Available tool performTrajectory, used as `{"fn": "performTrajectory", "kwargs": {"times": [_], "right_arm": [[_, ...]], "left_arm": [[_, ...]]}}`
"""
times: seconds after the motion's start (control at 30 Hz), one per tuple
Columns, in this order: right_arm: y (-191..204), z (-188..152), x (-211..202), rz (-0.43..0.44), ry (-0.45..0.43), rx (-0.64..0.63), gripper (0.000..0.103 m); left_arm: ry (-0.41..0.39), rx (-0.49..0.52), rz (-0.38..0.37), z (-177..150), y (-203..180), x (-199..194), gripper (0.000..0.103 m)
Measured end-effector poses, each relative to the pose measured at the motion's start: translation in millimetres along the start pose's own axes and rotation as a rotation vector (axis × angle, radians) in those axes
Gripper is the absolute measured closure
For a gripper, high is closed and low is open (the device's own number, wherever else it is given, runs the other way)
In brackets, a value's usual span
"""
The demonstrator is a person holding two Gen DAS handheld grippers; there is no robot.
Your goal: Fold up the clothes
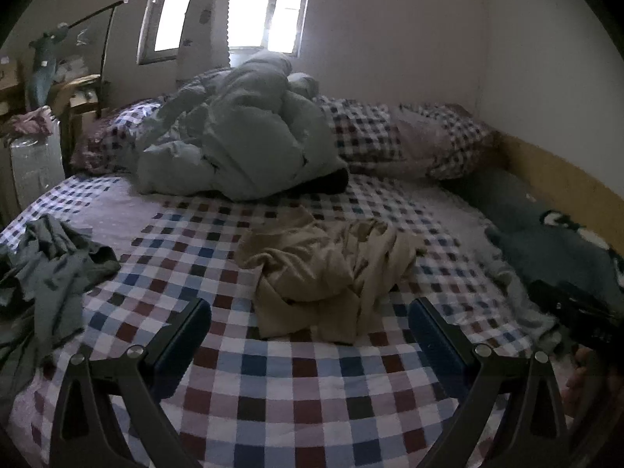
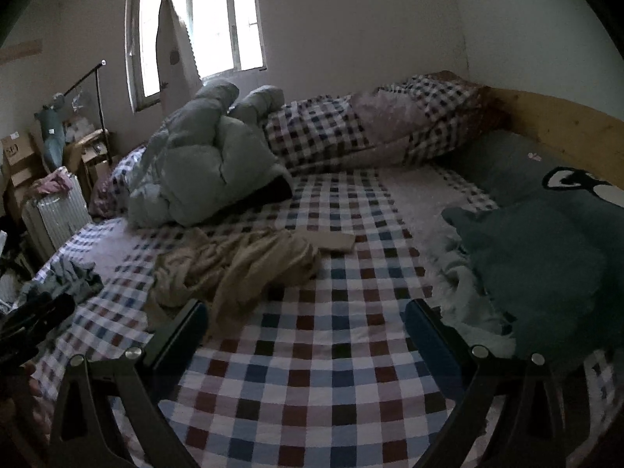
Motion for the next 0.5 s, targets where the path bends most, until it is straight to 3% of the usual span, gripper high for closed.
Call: {"fn": "performTrajectory", "kwargs": {"times": [0.5], "right_arm": [[-14.7,-56.4,63.2,0.011,0.139,-0.026,0.000]], "left_arm": [[0.096,0.081,0.018,-44.7,-10.7,59.9,0.001]]}}
Point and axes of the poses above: each gripper's, at about its wrist camera, not at the fingertips, and x roughly the way its jaws point, y to its left, z to its top, the point moved 6 cm from there along x, roughly the way its jaws point, and after that the axes turned 14 degrees about z, right-handed, at the moved point
